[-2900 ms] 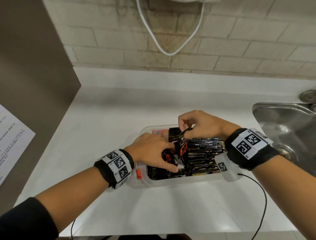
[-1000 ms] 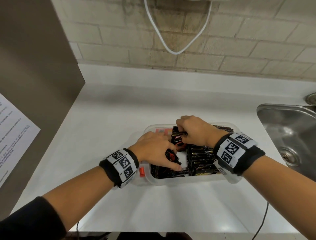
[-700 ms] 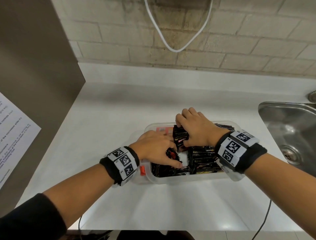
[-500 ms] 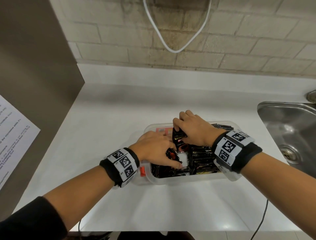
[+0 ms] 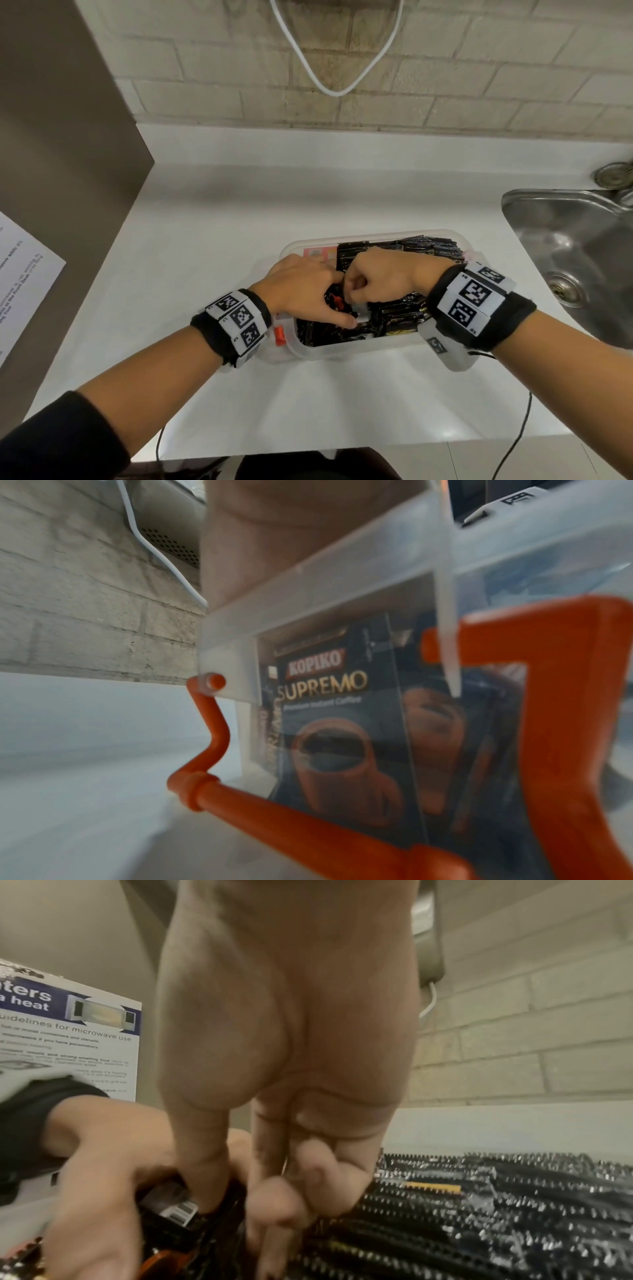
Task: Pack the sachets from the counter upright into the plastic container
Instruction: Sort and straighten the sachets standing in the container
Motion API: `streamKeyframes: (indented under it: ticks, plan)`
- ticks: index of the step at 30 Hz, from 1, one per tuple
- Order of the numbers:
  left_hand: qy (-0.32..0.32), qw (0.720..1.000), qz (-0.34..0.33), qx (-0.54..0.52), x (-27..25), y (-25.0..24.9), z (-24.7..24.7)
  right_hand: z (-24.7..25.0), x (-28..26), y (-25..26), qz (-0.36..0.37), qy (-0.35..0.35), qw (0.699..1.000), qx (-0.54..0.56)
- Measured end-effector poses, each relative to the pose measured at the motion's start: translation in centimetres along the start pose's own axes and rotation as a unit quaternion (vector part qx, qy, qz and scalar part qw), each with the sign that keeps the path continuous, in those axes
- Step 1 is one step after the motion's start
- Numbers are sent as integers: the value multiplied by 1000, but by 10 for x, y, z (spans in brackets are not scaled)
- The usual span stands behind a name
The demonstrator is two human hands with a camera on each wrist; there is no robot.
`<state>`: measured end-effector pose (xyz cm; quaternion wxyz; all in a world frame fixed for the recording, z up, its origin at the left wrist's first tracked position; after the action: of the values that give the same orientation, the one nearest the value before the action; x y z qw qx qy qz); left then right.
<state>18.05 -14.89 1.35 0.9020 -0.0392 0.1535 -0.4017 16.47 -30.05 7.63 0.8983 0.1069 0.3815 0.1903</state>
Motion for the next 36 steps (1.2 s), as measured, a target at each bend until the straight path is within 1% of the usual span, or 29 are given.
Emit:
streamKeyframes:
  ticks: [3, 5, 7, 11, 16, 20, 24, 29, 33, 36]
  plan:
    - [12, 1000, 12, -3, 2, 0, -1, -6, 7, 2, -13, 10, 1000, -5]
    - [15, 1000, 14, -11, 2, 0, -2, -7, 10, 3, -21, 0, 1000, 4]
    - [20, 999, 16, -22, 2, -1, 0, -8, 11, 6, -27, -19, 999, 12]
    - [34, 999, 24, -34, 2, -3, 2, -11, 11, 11, -44, -82, 996, 12]
    - [53, 997, 43, -31, 3, -4, 4, -15, 10, 15, -52, -108, 993, 21]
    - [69, 996, 51, -33, 2, -6, 6, -12, 9, 14, -44, -110, 991, 59]
    - [69, 996, 46, -40, 1, -7, 8, -5, 2, 9, -36, -75, 989, 121]
    - [63, 997, 27, -44, -1, -9, 11, 8, -11, 0, -23, -47, 987, 154]
    - [51, 998, 17, -41, -2, -10, 10, 16, -20, -9, -29, -55, 981, 183]
    - [55, 997, 21, -40, -1, -9, 10, 24, -29, -14, -26, -70, 978, 196]
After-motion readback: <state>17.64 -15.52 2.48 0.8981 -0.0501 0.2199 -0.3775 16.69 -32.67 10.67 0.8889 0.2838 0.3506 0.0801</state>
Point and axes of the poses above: each hand's wrist, its own x-axis towards the middle knuckle, its own z-axis out of the back of the hand, y = z × x, the point moved 2 cm from there along x, towards the middle knuckle, and after that the axes turned 5 degrees about y, right-handed, at the moved point
